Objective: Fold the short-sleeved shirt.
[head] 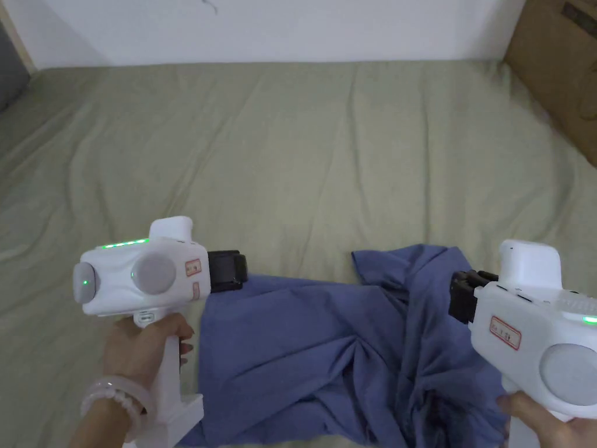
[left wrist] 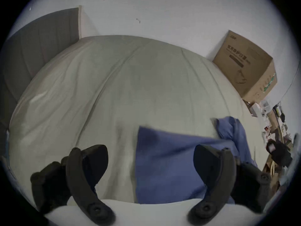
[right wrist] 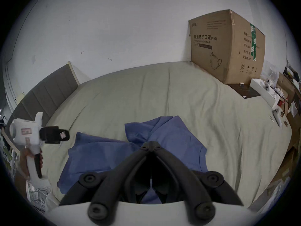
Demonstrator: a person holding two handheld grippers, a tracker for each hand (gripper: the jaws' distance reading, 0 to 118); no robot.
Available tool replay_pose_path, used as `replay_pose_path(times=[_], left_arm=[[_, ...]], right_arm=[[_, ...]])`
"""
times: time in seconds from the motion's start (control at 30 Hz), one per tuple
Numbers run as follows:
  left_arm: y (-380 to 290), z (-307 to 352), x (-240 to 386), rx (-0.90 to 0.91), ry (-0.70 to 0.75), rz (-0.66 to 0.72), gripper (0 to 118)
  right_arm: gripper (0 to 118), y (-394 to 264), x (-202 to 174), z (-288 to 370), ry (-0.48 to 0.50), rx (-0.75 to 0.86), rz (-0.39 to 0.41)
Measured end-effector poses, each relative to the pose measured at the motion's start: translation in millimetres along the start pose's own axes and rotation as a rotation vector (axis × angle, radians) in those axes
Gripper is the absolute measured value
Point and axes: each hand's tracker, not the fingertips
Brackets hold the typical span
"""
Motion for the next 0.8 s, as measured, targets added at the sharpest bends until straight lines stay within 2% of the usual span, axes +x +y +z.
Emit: replay_pose_path(times=[0.03, 0.07, 0.1, 0.13, 0.2, 0.27, 0.3, 0.33, 0.37, 0.4, 0.53, 0.57, 0.63, 0.67, 0.77, 0.8], left_arm=[[3.9, -12.7, 0.4, -0.023, 0.003, -0.009, 101], [2.6, -24.3, 4.3, -0.045, -0.007, -0.013, 88], [1.5, -35.6, 5.6, -0.085, -0.015, -0.017, 59], [-0.5, -47.3, 6.6, -0.132, -0.015, -0.017, 54], [-10.7, -62.3, 9.7, -0.145, 0.068, -0.032, 53], [-11.8, -52.0, 13.2, -0.103, 0.028, -0.020, 50], [-11.1, -50.2, 15.1, -0.096, 0.029, -0.035, 38], [-11.2, -46.8, 15.7, -0.089, 0.040, -0.044, 18], [-11.0, -46.0, 15.8, -0.086, 0.046, -0.042, 5], [-9.1, -45.1, 14.4, -0.102, 0.025, 0.000, 5], [-4.2, -26.6, 16.7, -0.082, 0.022, -0.024, 4], [-3.2, -19.4, 18.8, -0.060, 0.022, -0.032, 4], [0.9, -8.5, 17.2, -0.042, 0.010, -0.037, 4], [2.4, -2.4, 17.9, -0.032, -0.003, -0.037, 4], [4.8, 10.1, 18.9, -0.005, -0.013, -0.049, 4], [4.8, 12.7, 19.5, 0.001, -0.011, -0.054, 4]], right_arm=[[0, -0.6, 1.5, -2.9, 0.000, -0.004, -0.003], [0, -1.4, 3.0, -6.2, -0.003, -0.009, -0.002], [0, -2.8, 4.4, -8.7, -0.009, -0.016, 0.002], [0, -4.7, 7.1, -11.9, -0.018, -0.026, 0.009], [0, -7.7, 13.3, -16.7, -0.027, -0.044, 0.010], [0, -12.1, 19.9, -20.7, -0.038, -0.059, 0.005], [0, -13.8, 22.7, -22.0, -0.042, -0.063, -0.002], [0, -14.3, 24.9, -23.1, -0.045, -0.068, -0.011], [0, -14.0, 27.0, -23.7, -0.045, -0.072, -0.020], [0, -13.6, 29.5, -24.7, -0.042, -0.077, -0.026], [0, 1.0, 39.1, -23.7, -0.042, -0.074, -0.013], [3, 9.2, 43.4, -26.6, -0.026, -0.080, -0.009], [55, 27.1, 50.1, -37.2, -0.011, -0.112, 0.002], [74, 37.4, 52.7, -45.9, -0.005, -0.145, 0.035], [77, 61.1, 56.2, -73.6, -0.068, -0.176, 0.114], [77, 65.3, 64.6, -92.5, -0.067, -0.190, 0.102]])
